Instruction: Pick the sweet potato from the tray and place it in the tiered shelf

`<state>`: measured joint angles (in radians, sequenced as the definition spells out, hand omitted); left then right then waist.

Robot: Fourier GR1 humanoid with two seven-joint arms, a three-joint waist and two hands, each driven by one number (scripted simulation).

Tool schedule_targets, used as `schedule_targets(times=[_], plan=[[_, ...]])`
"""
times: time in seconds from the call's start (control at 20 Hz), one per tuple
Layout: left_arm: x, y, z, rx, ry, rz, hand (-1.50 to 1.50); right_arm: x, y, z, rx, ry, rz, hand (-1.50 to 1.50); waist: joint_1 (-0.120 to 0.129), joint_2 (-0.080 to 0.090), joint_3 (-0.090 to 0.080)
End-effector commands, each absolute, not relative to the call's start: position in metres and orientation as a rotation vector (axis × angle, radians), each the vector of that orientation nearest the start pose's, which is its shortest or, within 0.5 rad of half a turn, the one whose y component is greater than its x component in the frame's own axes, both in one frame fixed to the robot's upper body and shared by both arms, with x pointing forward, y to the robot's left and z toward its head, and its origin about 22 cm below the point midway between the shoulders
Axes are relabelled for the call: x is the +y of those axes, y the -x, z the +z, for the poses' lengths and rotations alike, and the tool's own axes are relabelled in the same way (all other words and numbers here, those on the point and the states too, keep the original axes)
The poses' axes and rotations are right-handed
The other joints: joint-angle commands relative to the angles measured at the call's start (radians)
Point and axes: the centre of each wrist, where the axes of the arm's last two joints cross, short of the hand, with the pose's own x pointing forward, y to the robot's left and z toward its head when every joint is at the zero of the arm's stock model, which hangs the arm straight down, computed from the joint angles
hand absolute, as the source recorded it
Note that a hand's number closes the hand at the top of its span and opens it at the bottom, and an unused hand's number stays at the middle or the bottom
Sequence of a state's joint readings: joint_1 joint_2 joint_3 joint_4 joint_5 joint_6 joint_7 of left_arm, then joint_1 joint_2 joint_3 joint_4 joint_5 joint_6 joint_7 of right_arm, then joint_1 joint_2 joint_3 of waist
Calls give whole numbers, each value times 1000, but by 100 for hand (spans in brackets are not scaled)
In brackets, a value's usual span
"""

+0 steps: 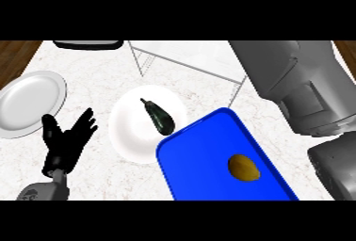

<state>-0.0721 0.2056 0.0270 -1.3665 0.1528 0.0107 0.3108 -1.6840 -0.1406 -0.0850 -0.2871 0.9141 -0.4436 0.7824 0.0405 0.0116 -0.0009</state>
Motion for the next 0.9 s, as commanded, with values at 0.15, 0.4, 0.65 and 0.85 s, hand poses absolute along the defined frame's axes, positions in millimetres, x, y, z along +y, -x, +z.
schedule_targets(times=[0.15,0.4,0.65,0.85], plan=[[281,-253,-28,-1126,-82,15,0,-63,-459,333,-1528,1010,3,-150,8,6,0],[291,-261,-26,-1131,-73,12,0,-58,-454,344,-1589,868,-145,-150,-4,2,0],[294,-261,-28,-1107,-89,29,0,-75,-454,349,-1654,808,-341,-150,-29,-7,0],[298,-255,-28,-1115,-92,32,0,-91,-457,355,-1661,912,-438,-150,-31,-9,0]])
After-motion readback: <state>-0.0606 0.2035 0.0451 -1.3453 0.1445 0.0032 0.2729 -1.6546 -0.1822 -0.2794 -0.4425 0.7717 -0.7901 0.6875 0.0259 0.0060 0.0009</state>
